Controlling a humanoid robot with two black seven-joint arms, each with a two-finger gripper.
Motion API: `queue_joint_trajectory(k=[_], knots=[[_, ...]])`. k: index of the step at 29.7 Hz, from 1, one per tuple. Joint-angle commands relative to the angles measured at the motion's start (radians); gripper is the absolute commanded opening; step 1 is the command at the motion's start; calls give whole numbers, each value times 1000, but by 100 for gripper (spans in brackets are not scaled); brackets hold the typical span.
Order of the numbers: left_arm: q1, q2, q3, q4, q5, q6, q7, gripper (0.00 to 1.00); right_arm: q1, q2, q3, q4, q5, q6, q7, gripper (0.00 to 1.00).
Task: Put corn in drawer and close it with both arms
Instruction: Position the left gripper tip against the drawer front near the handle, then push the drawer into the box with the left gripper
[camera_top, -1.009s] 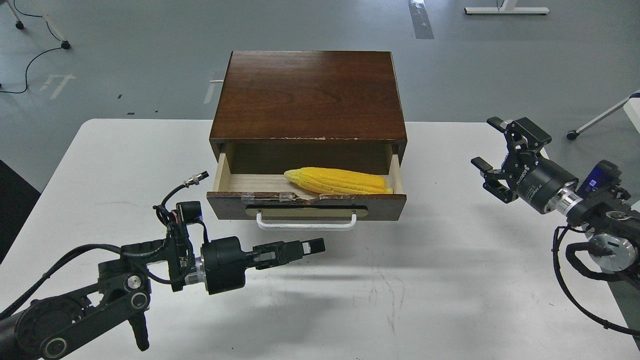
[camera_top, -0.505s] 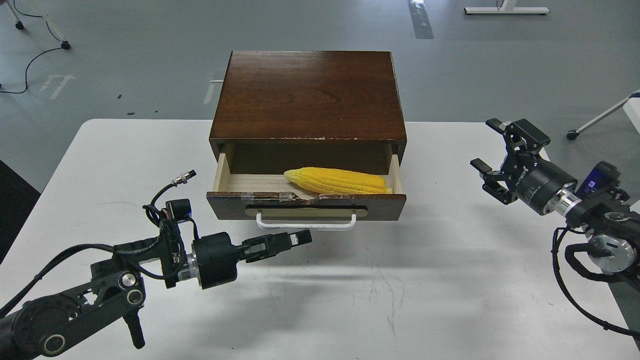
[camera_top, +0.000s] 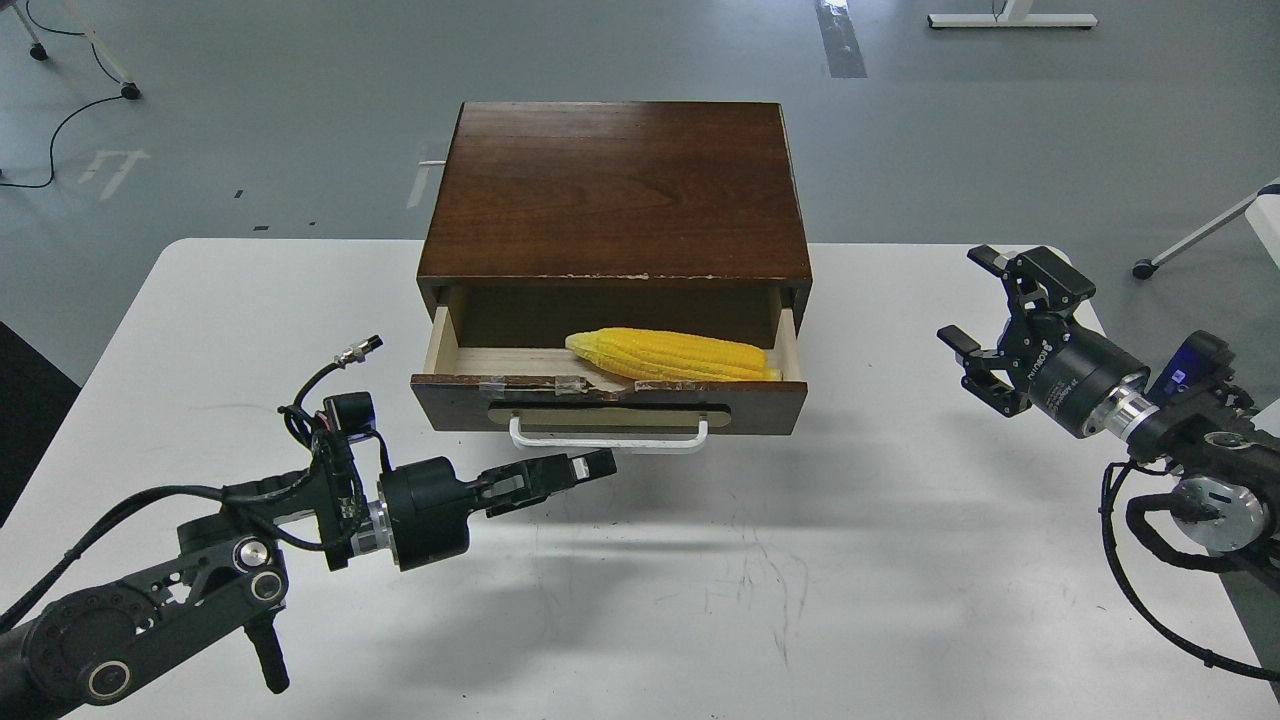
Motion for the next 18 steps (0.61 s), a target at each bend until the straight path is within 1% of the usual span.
queue_joint_trajectory(k=[1, 18], knots=[[-2, -1, -10, 6, -2, -1, -1, 0, -8, 6, 3, 0, 0, 0, 0, 99], [-23, -10, -36, 78, -2, -1, -1, 0, -11, 6, 4, 2, 0, 0, 0, 99]])
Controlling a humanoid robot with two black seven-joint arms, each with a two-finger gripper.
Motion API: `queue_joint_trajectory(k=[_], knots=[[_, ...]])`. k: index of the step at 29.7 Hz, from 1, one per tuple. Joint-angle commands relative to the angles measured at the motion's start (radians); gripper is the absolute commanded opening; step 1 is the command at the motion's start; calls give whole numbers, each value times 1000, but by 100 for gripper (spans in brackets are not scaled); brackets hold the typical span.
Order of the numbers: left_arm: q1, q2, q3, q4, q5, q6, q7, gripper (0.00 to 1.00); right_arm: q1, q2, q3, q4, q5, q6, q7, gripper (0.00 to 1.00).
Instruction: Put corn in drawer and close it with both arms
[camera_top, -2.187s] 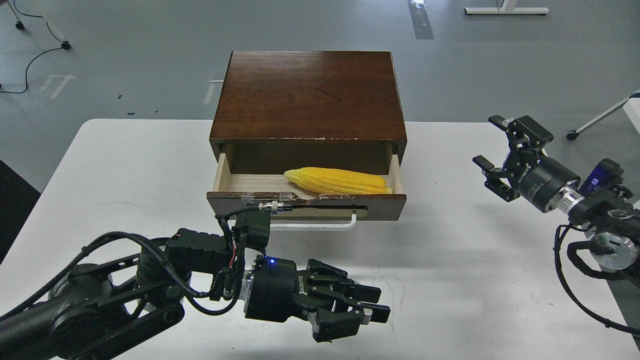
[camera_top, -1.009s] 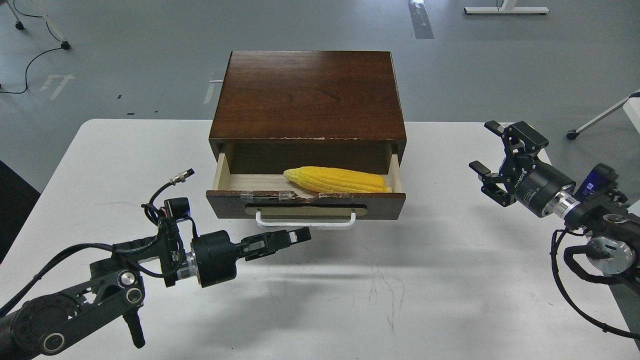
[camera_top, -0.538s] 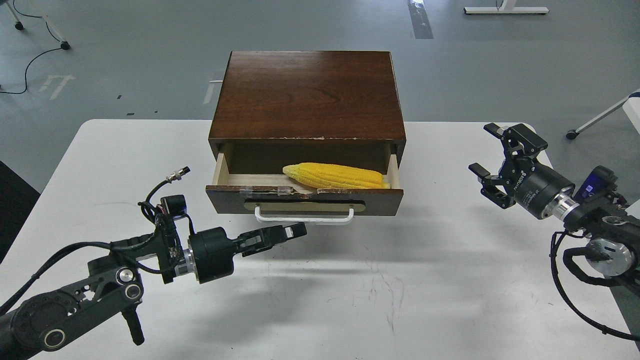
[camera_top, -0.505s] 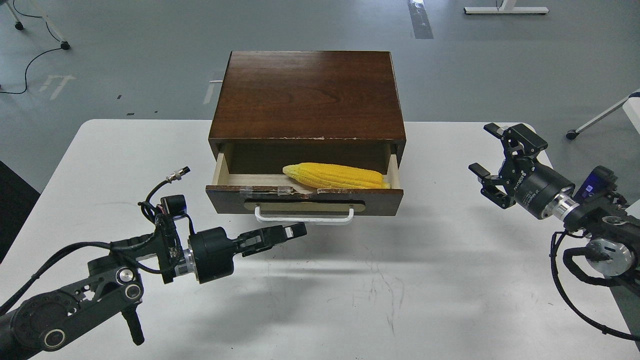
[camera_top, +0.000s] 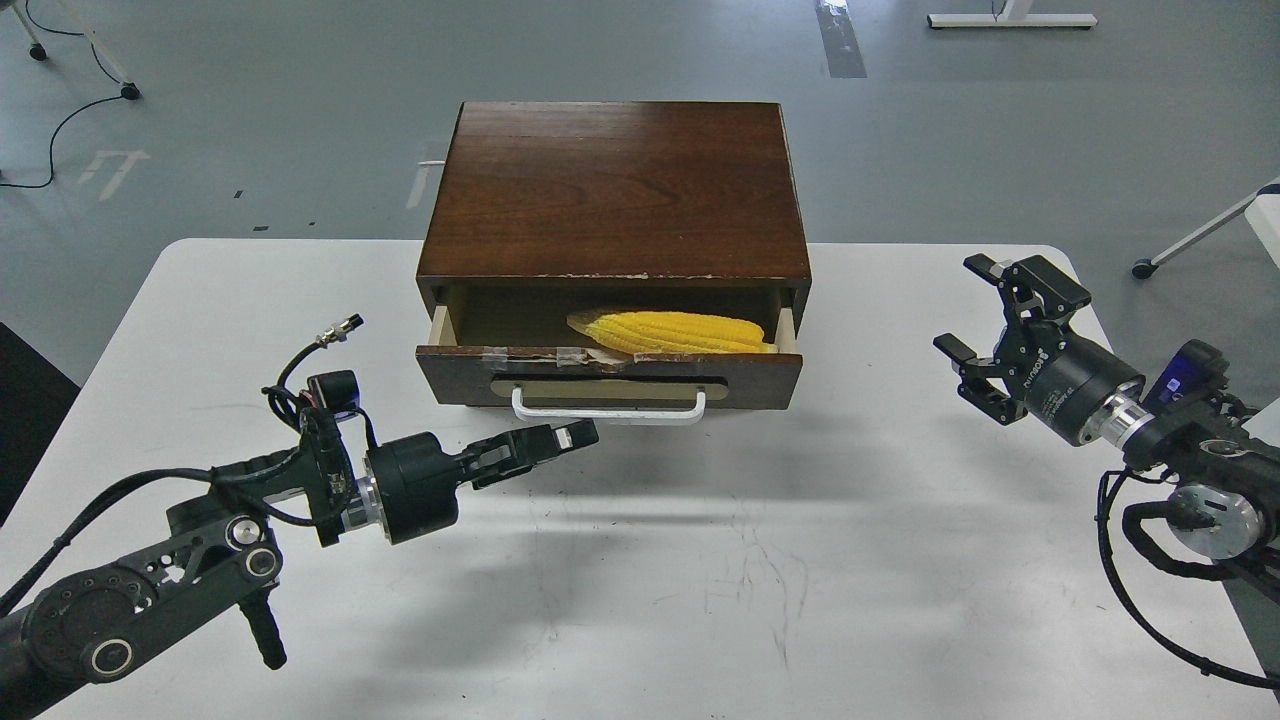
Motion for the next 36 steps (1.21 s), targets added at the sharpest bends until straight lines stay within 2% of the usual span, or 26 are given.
queue_joint_trajectory(k=[1, 36], knots=[[-2, -2, -15, 19, 0, 0, 1, 0, 0, 0, 0, 0, 0, -1, 0, 99], [-75, -84, -26, 175, -1, 57, 1, 0, -26, 0, 0, 3, 1, -1, 0, 99]])
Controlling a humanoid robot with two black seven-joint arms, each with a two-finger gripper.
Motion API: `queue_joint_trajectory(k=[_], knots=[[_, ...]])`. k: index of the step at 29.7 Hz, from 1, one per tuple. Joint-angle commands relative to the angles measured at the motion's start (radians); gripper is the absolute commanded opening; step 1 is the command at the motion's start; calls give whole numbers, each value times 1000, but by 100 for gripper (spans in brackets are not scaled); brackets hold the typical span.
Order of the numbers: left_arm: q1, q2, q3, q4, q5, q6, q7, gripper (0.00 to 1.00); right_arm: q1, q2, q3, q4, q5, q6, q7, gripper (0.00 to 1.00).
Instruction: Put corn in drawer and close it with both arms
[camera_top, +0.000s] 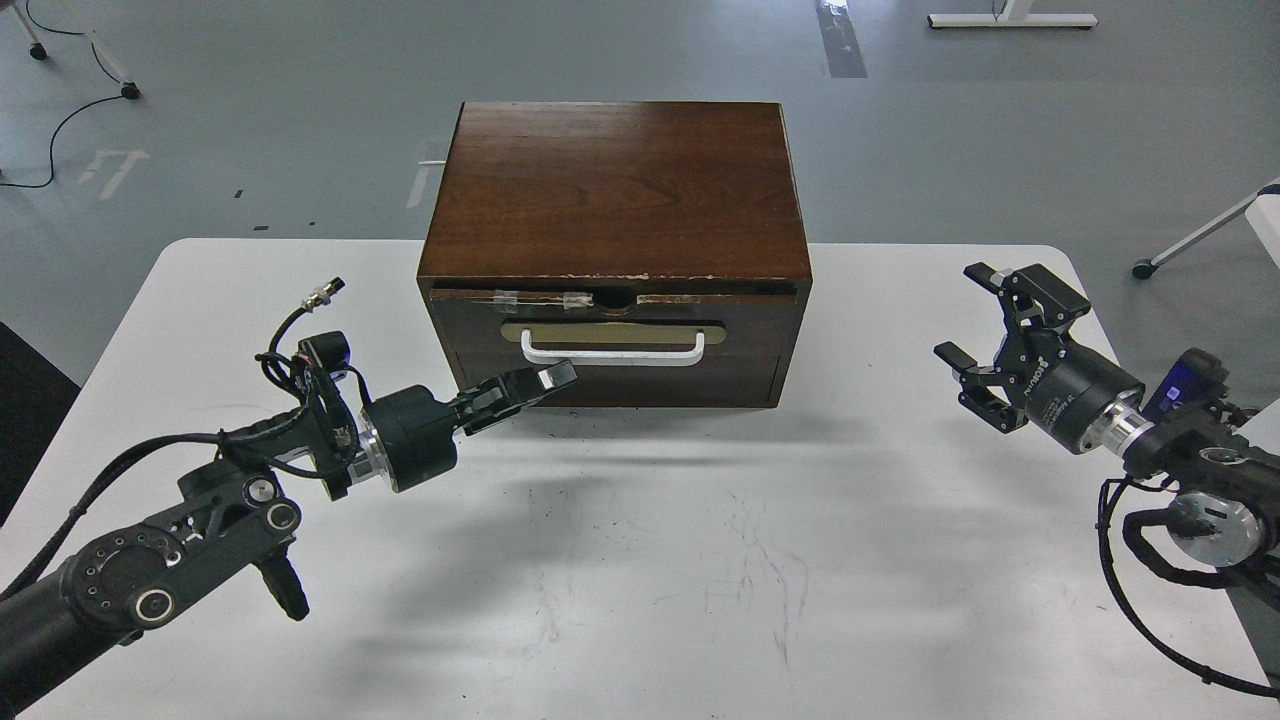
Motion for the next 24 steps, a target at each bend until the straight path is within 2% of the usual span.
queue_joint_trajectory(k=[1, 14, 21, 23, 24], knots=[[-9, -5, 0, 9, 0, 5, 0, 0, -6, 0, 0, 1, 0, 0, 0, 99], [-16, -4, 14, 7, -26, -12, -3, 0, -6, -2, 1, 3, 0, 0, 0, 99], [7, 65, 18, -88, -41, -116, -24, 0, -6, -2, 3, 3, 1, 0, 0, 99], [42, 102, 8, -163, -88, -156, -24, 0, -6, -2, 5, 3, 1, 0, 0, 99], [49, 113, 6, -181, -110, -160, -24, 10, -6, -2, 9, 3, 1, 0, 0, 99]])
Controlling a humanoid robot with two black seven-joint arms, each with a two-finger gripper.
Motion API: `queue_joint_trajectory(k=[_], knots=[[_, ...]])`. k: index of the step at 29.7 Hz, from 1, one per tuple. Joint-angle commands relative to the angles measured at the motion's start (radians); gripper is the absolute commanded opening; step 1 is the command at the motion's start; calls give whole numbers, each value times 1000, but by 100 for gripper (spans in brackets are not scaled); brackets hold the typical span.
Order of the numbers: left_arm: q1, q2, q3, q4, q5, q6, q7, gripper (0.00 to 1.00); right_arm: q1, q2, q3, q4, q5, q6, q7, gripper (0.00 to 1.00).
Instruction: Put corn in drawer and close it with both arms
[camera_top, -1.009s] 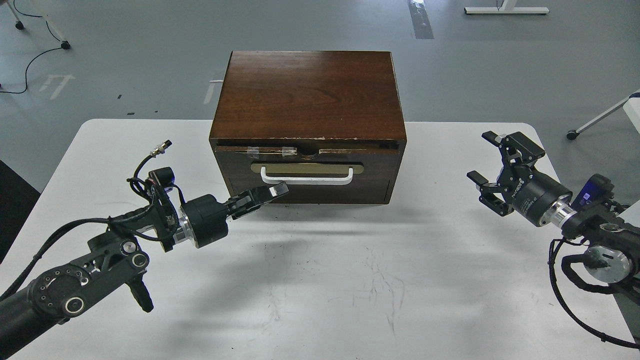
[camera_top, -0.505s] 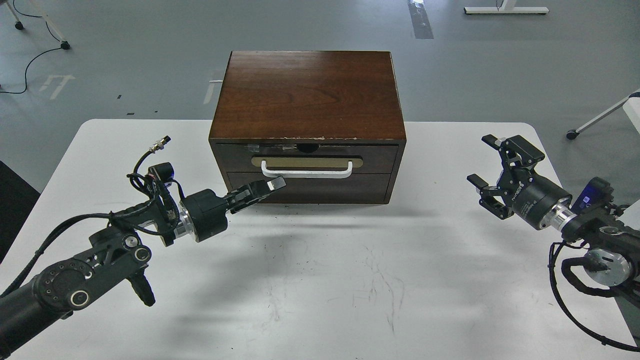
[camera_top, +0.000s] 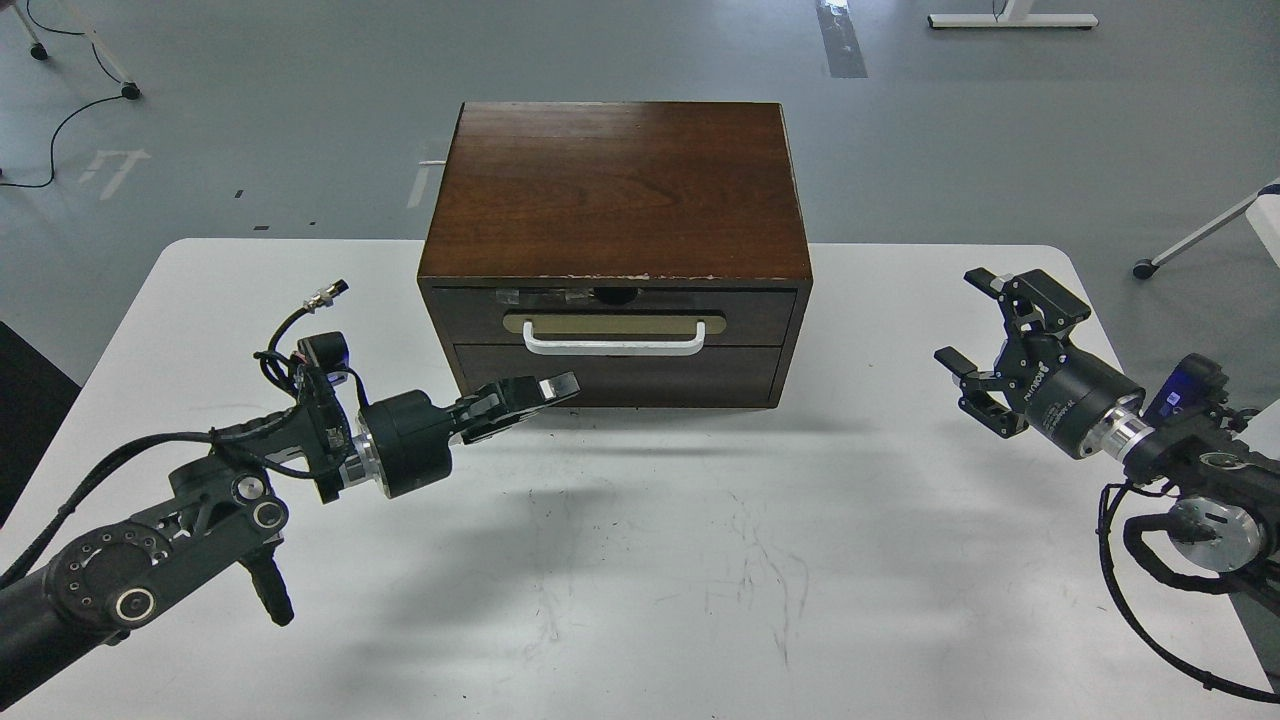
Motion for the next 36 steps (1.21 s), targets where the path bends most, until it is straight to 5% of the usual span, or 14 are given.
queue_joint_trajectory(k=[1, 2, 4, 13, 23, 29, 36], knots=[[37, 66, -13, -121, -107, -44, -2, 33, 0, 0, 21, -3, 0, 0, 0, 99], [37, 67, -13, -121, -107, -44, -2, 33, 0, 0, 21, -3, 0, 0, 0, 99], [38, 109, -18, -173, -239, -44, -2, 100, 0, 0, 47, -6, 0, -2, 0, 99], [124, 116, -252, -173, -679, -27, -2, 100, -1, 20, 108, -8, 92, -57, 0, 99], [250, 82, -361, -55, -742, 7, -2, 100, -1, 101, 111, -8, 107, -164, 0, 100], [316, 4, -411, -20, -790, -4, 69, 100, -23, 117, 110, 0, 109, -163, 0, 100], [321, -12, -415, -20, -788, -6, 77, 100, -34, 115, 110, 0, 109, -160, 0, 100]])
